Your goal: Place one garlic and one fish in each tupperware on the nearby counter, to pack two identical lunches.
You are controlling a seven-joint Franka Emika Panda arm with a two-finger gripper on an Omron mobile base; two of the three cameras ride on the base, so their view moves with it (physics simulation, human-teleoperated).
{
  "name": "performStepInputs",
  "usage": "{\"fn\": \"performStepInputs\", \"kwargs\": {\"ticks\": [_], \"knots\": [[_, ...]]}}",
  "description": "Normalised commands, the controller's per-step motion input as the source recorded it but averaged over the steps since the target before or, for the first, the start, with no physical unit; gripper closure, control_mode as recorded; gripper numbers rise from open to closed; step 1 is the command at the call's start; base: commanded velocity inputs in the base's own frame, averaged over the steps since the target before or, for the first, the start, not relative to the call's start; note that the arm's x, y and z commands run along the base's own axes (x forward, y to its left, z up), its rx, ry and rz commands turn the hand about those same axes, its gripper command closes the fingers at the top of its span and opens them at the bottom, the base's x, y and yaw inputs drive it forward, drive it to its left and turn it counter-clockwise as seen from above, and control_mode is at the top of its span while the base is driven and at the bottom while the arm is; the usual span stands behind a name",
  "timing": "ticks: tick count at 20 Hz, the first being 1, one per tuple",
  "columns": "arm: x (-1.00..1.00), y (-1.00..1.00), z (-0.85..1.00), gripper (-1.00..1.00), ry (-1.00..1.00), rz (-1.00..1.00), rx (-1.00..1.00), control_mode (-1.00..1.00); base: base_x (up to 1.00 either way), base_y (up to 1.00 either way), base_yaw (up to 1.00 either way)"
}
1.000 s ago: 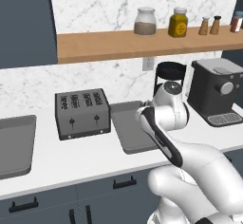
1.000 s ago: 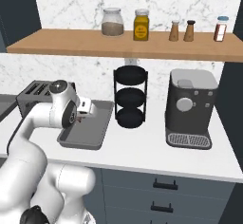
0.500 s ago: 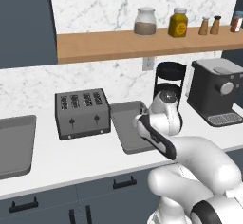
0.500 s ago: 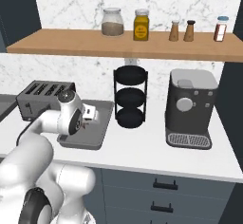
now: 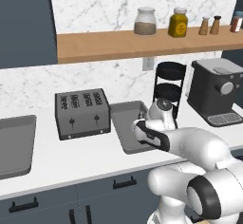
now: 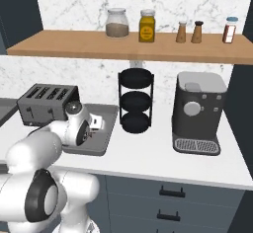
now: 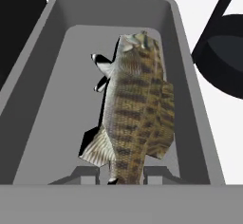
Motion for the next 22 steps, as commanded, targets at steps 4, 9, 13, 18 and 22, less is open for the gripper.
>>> {"fn": "performStepInputs", "kwargs": {"ticks": [4,9,13,18,22], "knots": [[0.37,0.00,-0.19,1.00,0.00,0.01,0.00,-1.00,0.00,0.00,0.00],[0.42,0.00,-0.14,-1.00,0.00,0.01,0.00,-1.00,0.00,0.00,0.00],[0.46,0.00,-0.23,-1.00,0.00,0.02,0.00,-1.00,0.00,0.00,0.00],[0.21,0.02,-0.17,-1.00,0.00,0.02,0.00,-1.00,0.00,0.00,0.00],[-0.84,0.00,0.82,-1.00,-0.15,0.00,0.00,-1.00,0.00,0.00,0.00]]}}
